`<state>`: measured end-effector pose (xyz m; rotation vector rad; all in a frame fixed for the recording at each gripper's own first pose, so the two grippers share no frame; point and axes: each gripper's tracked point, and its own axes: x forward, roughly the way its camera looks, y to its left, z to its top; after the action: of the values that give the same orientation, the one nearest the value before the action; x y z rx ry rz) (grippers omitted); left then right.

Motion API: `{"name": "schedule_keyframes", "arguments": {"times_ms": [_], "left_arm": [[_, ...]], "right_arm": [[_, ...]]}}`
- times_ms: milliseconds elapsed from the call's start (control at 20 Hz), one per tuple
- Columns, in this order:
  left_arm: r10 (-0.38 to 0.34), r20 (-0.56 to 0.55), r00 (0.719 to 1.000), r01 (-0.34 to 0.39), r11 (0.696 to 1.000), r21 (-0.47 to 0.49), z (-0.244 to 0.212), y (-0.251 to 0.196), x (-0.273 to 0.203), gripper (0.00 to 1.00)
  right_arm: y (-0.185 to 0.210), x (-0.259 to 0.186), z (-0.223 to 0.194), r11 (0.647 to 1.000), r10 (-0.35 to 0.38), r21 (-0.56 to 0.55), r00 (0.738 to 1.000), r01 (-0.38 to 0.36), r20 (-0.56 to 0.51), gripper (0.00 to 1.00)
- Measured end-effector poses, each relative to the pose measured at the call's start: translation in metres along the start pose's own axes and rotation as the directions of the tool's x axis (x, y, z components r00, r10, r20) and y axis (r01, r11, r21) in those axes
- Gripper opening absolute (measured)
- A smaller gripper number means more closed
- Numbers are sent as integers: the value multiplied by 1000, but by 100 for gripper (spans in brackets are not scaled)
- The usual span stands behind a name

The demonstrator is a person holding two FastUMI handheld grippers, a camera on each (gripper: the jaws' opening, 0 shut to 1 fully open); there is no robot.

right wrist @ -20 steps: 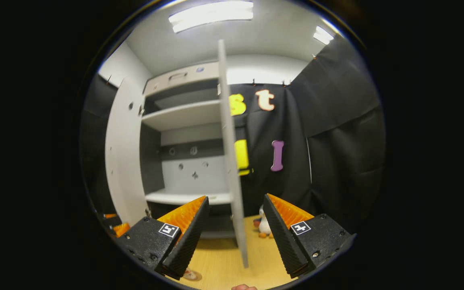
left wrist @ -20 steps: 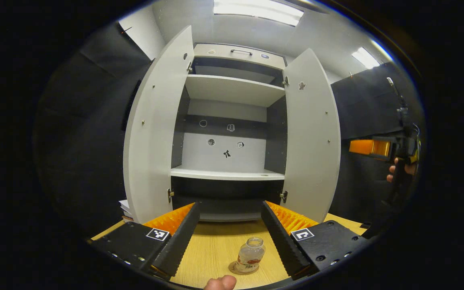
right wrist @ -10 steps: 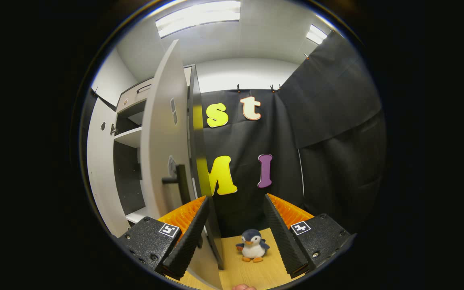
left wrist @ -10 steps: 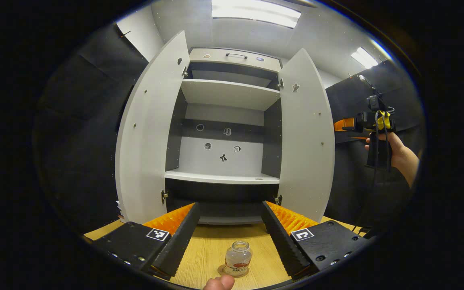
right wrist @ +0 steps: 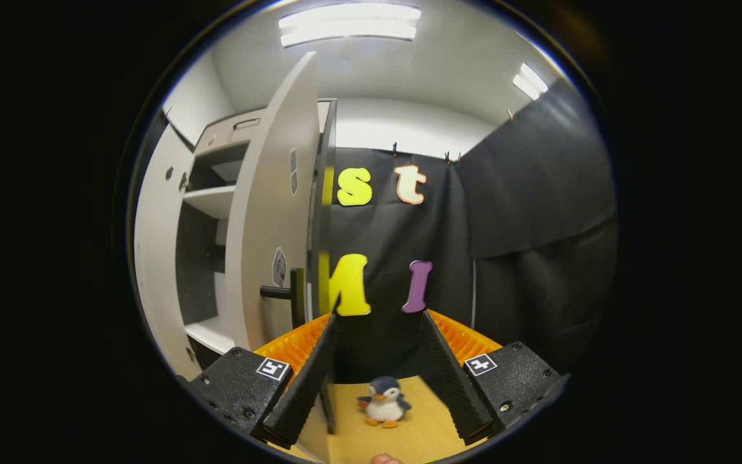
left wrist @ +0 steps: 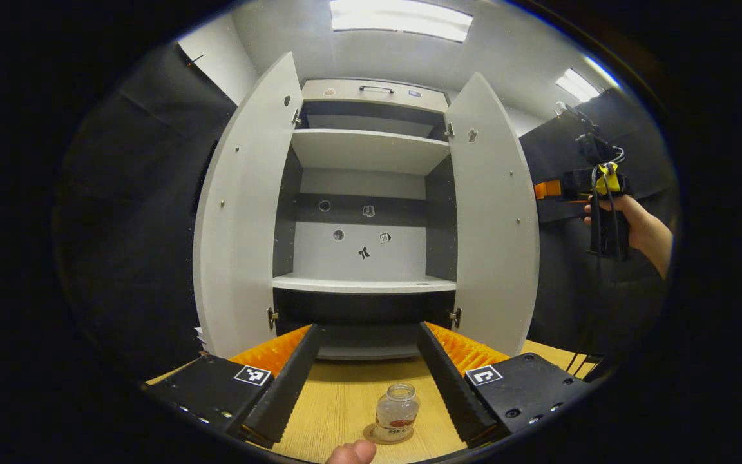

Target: Grasp the bottle in the cabinet with the left hand and place it on the coaster, then close the right door with the right hand and the left door with the left hand.

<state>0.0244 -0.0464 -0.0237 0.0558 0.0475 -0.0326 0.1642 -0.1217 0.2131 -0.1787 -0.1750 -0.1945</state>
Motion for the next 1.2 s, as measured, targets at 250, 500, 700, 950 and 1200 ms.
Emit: {"name": "schedule_keyframes", "arguments": {"times_ms": [250, 500, 700, 950, 1200], "left_arm": [[6, -1, 1000, -6, 1000, -11, 0, 20, -7, 94], [47, -3, 999, -47, 999, -9, 3, 42, -18, 94], [97, 5, 995, -97, 995, -7, -2, 53, -34, 94], [155, -4, 988, -155, 988, -11, -4, 67, -48, 94], [159, -12, 987, -159, 987, -27, -4, 68, -50, 98]], "right_arm": [[41, -11, -1, 996, 66, 66, 998, -65, -12, 81], [80, -17, -3, 992, 105, 70, 994, -103, -21, 81], [131, -16, -5, 979, 199, 54, 980, -198, -20, 81], [167, -21, 9, 963, 262, 48, 965, -263, 25, 85], [169, -49, 18, 953, 295, 54, 954, -297, 51, 85]]}}
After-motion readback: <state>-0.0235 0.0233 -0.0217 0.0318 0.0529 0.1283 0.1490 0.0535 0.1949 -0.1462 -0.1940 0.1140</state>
